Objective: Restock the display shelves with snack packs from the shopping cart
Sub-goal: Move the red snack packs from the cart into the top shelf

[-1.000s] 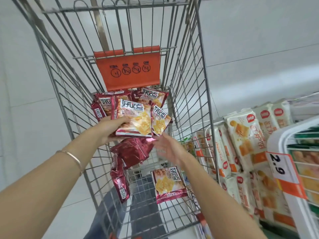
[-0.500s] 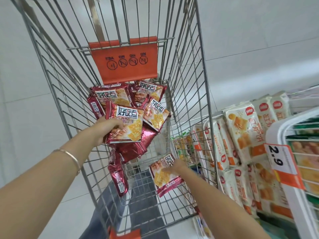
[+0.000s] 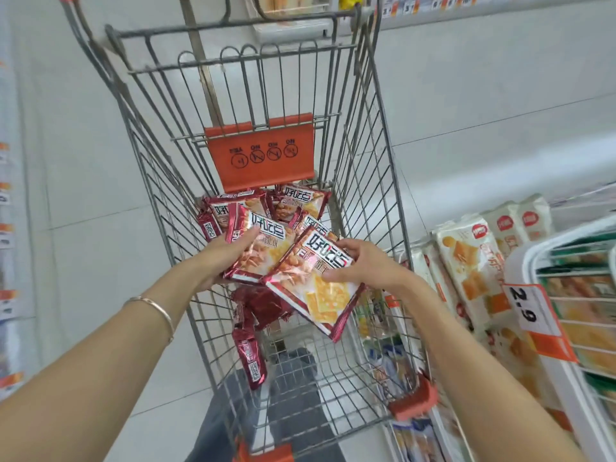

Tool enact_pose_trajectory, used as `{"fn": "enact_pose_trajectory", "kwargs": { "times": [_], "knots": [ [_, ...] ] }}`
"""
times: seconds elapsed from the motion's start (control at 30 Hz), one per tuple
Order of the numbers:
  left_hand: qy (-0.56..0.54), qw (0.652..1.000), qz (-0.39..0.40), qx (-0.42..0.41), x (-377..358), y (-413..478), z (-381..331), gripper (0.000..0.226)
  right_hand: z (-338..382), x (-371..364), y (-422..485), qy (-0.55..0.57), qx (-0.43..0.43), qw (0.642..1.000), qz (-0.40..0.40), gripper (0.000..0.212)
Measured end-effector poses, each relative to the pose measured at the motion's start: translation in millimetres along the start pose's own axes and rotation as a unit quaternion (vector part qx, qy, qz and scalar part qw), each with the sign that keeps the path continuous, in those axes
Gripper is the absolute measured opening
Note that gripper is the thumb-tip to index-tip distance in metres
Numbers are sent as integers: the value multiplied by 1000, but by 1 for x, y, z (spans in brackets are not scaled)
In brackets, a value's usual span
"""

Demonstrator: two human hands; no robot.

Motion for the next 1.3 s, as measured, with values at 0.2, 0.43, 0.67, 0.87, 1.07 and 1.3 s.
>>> {"fn": "enact_pose_trajectory", "kwargs": {
  "times": [0.2, 0.43, 0.67, 0.87, 1.07, 1.3],
  "knots": [
    [22, 990, 135, -32, -16, -35, -19, 121, 40, 7, -3, -23, 39, 999, 4, 108],
    [13, 985, 153, -73, -12, -75, -41, 82, 71, -7, -35, 7, 70, 994, -79, 110],
    [119, 970, 122, -175, -16, -146, -80, 82, 95, -35, -85, 412, 36, 894, -175, 139],
    [196, 920, 145, -308, -43, -228, -109, 71, 112, -44, -175, 446, 100, 824, -335, 127],
    [245, 861, 268, -355, -112, -304, -130, 114, 101, -39, -313, 398, 156, 767, -479, 139],
    [282, 733, 468, -406, -258, -452, -115, 78, 69, -64, -525, 294, 128, 646, -693, 108]
  ]
}}
Point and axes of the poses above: each hand's wrist, its own y-axis towards the middle knuckle, its own x-axis out of the back of the hand, z = x × y, the point moved 2 cm from there along y, towards the middle knuckle, and after that the axes turned 3 degrees about z, right-handed, at the moved point
